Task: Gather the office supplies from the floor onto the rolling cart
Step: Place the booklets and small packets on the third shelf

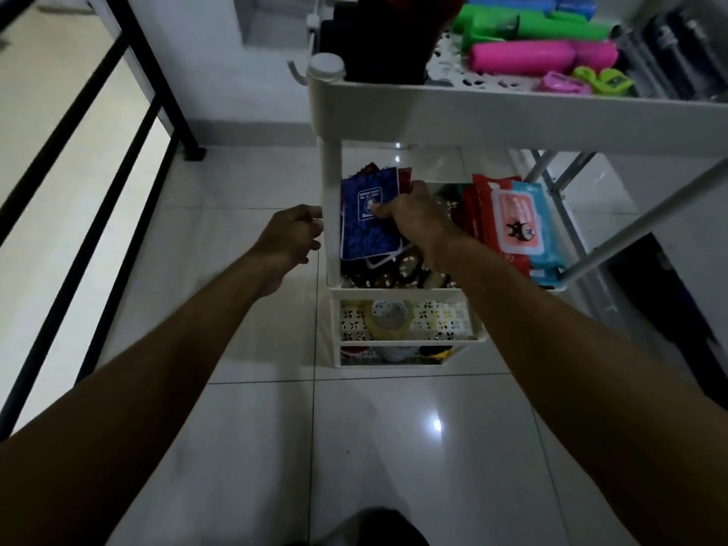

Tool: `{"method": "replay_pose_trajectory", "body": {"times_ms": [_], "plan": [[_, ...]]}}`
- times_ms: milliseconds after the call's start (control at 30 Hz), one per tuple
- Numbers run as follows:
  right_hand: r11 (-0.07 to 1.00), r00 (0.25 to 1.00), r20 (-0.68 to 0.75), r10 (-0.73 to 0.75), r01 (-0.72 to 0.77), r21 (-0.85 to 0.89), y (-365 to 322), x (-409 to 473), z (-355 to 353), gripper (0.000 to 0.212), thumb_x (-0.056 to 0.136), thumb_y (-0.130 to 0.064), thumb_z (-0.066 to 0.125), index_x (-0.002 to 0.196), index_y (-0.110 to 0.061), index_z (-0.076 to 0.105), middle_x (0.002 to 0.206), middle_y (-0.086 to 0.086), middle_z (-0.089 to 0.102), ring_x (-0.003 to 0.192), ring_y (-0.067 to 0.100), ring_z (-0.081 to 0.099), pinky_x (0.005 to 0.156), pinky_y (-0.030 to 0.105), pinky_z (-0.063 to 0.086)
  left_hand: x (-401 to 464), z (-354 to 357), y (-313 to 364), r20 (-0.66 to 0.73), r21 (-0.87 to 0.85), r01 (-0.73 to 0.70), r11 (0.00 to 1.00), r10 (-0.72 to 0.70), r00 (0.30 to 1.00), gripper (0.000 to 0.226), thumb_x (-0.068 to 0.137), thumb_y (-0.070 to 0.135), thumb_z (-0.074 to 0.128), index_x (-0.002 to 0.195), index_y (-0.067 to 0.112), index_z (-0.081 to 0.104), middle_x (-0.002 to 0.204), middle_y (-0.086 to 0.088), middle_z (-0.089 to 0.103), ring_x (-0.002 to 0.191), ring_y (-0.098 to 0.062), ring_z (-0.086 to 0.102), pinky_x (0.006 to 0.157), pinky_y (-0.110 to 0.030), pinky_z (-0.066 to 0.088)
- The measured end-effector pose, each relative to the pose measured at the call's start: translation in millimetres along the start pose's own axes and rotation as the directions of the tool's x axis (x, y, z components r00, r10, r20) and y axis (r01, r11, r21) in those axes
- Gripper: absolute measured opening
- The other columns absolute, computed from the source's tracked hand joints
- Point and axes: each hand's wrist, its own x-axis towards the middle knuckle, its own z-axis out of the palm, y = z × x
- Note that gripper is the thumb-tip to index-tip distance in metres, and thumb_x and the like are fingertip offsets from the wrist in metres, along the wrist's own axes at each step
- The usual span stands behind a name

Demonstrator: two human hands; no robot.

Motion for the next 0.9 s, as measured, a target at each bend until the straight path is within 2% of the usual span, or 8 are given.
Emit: {"method": "replay_pose_trajectory", "body": {"times_ms": [267,433,500,600,633,700,800,900], "plan": [[0.994,0.999,0.027,0.038,-0.035,-0.103,13,2,2,0.06,0.084,-0.048,0.063,0.129,-0.013,0.045,0.117,0.005,0.063,0.102,0.022,0.063,0.094,0.04,0.05,-1,-1,4,0.044,-0.034,0.005,0.999,-0.004,0.999,0.013,0.096,0.031,0.052,0.107,0.027,0.058,0.094,0.006,0.061,0.086,-0.017,0.057,0.079,-0.037,0.046],[0.951,0.997,0.049,0.062,-0.044,-0.305,8,-5,-2,0.081,0.085,-0.074,0.033,0.137,-0.014,0.048,0.139,0.014,0.05,0.121,0.03,0.051,0.105,0.041,0.039,0,2,15,0.077,0.007,-0.051,0.999,0.051,0.996,0.027,0.092,0.034,0.06,0.113,0.021,0.049,0.096,0.002,0.062,0.089,-0.019,0.06,0.083,-0.042,0.049],[0.92,0.998,0.023,0.055,-0.042,-0.389,4,-12,-11,0.077,0.092,-0.067,0.024,0.14,-0.01,0.045,0.146,0.017,0.041,0.129,0.031,0.044,0.109,0.041,0.035,-2,3,19,0.095,0.035,-0.062,0.997,0.058,0.994,0.028,0.091,0.033,0.061,0.112,0.021,0.049,0.098,0.002,0.061,0.091,-0.02,0.059,0.084,-0.042,0.049],[0.88,0.998,0.048,-0.033,0.051,-0.473,7,-25,-29,0.042,0.097,-0.036,0.043,0.13,-0.009,0.05,0.131,0.012,0.054,0.115,0.028,0.054,0.099,0.044,0.045,-4,2,23,0.112,0.059,-0.062,0.996,0.055,0.992,0.02,0.092,0.029,0.06,0.108,0.022,0.051,0.102,-0.004,0.061,0.096,-0.025,0.058,0.088,-0.047,0.049],[0.856,0.998,0.053,-0.044,0.065,-0.513,11,-29,-33,0.042,0.091,-0.027,0.054,0.13,-0.011,0.046,0.125,0.012,0.055,0.109,0.027,0.056,0.093,0.045,0.049,-5,1,23,0.116,0.058,-0.059,0.997,0.052,0.992,0.015,0.092,0.028,0.06,0.104,0.024,0.052,0.102,-0.005,0.061,0.097,-0.027,0.058,0.09,-0.049,0.049],[0.798,0.997,0.08,-0.013,0.059,-0.6,17,-38,-34,0.066,0.081,-0.025,0.068,0.135,-0.011,0.034,0.12,0.011,0.055,0.105,0.028,0.058,0.086,0.044,0.054,-7,-1,24,0.126,0.057,-0.057,0.997,0.05,0.991,0.01,0.092,0.027,0.061,0.096,0.029,0.052,0.098,-0.006,0.062,0.095,-0.027,0.059,0.092,-0.052,0.048],[0.742,0.996,0.075,0.04,0.02,-0.67,21,-46,-26,0.097,0.074,-0.041,0.079,0.143,-0.008,0.018,0.123,0.01,0.054,0.11,0.029,0.056,0.088,0.037,0.051,-8,-1,27,0.131,0.06,-0.046,0.997,0.038,0.991,0.01,0.091,0.028,0.061,0.094,0.03,0.052,0.093,-0.001,0.062,0.088,-0.021,0.058,0.09,-0.049,0.047],[0.773,0.998,0.049,0.048,-0.006,-0.634,24,-47,-17,0.106,0.067,-0.051,0.081,0.14,-0.002,0.022,0.122,0.008,0.055,0.111,0.027,0.056,0.09,0.035,0.051,-9,1,31,0.153,0.058,-0.052,0.997,0.043,0.987,0.014,0.09,0.028,0.064,0.09,0.032,0.051,0.092,0.001,0.061,0.088,-0.019,0.057,0.087,-0.044,0.047]]}}
